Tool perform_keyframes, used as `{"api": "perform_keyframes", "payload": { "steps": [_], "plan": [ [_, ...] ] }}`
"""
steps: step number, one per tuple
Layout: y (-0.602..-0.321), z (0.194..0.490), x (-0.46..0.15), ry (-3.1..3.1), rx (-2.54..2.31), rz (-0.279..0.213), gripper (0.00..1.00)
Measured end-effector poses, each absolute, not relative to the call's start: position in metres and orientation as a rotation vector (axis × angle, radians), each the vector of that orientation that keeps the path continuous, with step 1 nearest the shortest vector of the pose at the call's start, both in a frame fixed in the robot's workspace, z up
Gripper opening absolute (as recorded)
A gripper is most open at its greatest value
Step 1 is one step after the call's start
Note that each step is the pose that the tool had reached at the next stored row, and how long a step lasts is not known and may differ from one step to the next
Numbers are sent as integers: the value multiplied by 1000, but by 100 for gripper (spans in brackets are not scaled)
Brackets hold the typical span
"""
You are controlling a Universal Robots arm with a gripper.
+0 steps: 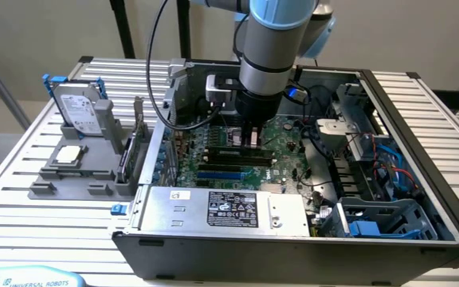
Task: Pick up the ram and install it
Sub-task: 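Insert the ram into the slot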
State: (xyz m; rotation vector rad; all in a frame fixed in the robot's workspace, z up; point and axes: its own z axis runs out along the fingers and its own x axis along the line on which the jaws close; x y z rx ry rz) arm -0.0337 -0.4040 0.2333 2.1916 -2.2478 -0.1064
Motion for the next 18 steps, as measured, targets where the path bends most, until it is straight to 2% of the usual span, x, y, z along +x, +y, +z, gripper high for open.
{"api": "perform_keyframes", "payload": {
  "steps": [18],
  "plan": [
    [-405,229,-35,-2219,2211,-95,13]
  ]
}}
